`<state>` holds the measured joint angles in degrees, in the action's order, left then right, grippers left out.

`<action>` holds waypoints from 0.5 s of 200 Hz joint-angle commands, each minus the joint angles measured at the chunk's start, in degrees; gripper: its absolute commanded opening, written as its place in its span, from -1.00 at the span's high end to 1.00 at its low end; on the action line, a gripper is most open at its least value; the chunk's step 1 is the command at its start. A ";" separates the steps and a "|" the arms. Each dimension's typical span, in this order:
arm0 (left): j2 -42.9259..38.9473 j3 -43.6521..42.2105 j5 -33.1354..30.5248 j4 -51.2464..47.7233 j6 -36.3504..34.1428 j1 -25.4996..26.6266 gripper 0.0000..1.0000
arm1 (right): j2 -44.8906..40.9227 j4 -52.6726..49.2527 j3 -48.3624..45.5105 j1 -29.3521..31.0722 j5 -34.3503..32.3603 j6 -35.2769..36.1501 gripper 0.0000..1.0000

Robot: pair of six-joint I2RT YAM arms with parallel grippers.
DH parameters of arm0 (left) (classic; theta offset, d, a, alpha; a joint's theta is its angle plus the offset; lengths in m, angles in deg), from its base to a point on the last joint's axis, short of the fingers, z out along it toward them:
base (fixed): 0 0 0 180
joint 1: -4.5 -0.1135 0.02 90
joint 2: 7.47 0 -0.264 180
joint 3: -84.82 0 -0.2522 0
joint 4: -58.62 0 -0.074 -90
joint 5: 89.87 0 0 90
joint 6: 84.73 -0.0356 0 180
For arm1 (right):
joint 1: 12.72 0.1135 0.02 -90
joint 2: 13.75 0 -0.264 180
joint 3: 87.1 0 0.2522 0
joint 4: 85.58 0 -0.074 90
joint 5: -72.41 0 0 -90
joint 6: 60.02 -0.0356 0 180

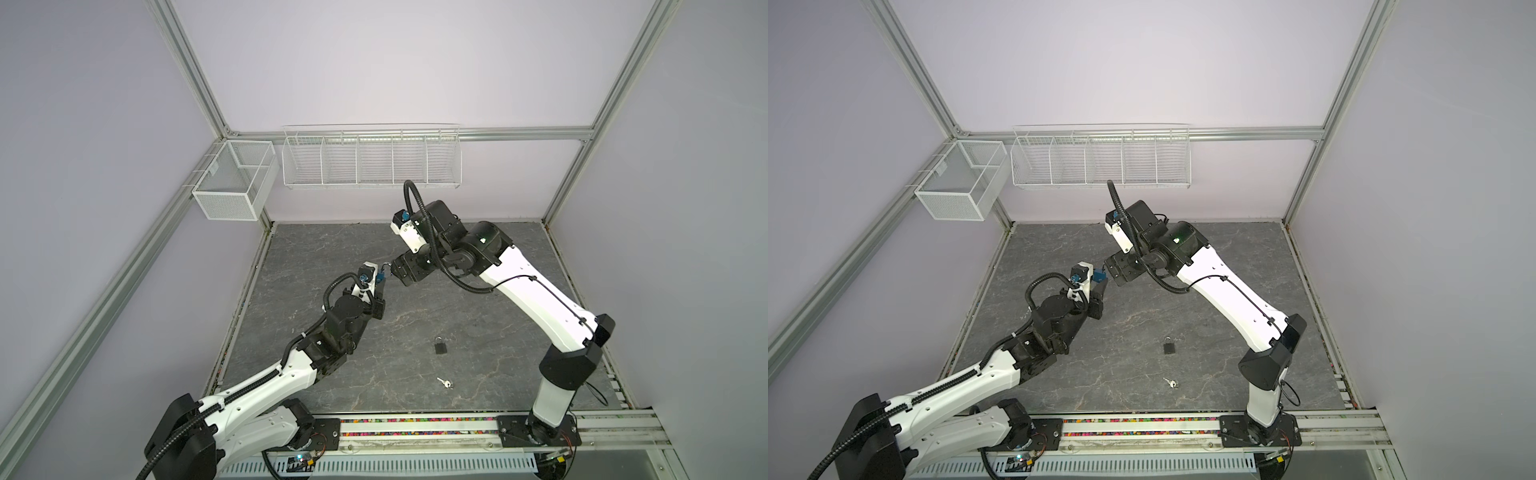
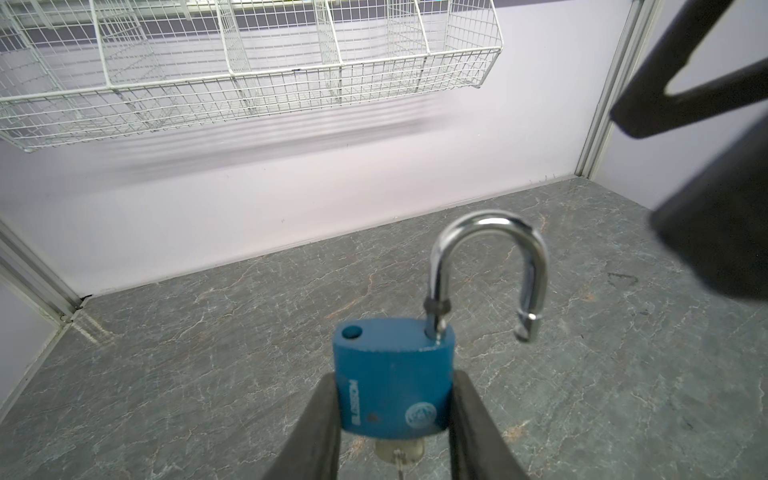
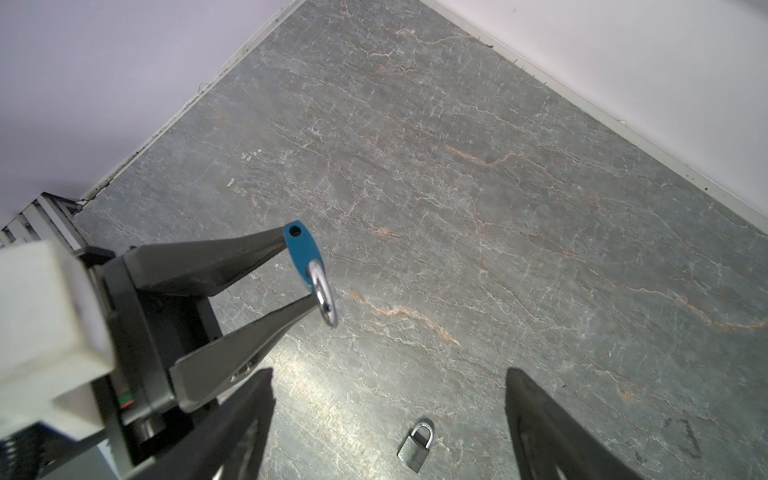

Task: Unlock with the key
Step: 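Pull the shackle up with the right gripper while the left gripper holds the padlock body, then release the shackle and lower the open blue padlock onto the table with the left gripper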

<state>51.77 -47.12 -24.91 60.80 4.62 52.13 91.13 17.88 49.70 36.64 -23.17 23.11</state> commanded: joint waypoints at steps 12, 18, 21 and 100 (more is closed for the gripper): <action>-1.95 1.99 0.77 0.50 0.69 -0.11 1.00 | 1.87 1.84 0.57 -0.50 1.45 -0.57 -0.76; -2.07 1.99 0.78 0.43 0.78 -0.14 1.00 | 2.19 1.56 0.89 -0.61 1.29 -0.53 -0.76; -2.14 1.99 0.78 0.45 0.74 -0.09 1.00 | 2.39 1.41 1.03 -0.66 1.20 -0.57 -0.76; -2.28 1.85 -0.54 -0.11 0.80 -0.17 1.00 | 1.93 -0.03 2.37 -0.75 1.43 -0.52 -0.76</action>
<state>50.15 -47.12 -24.51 59.69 4.80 52.13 93.75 18.40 50.93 36.07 -22.47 23.09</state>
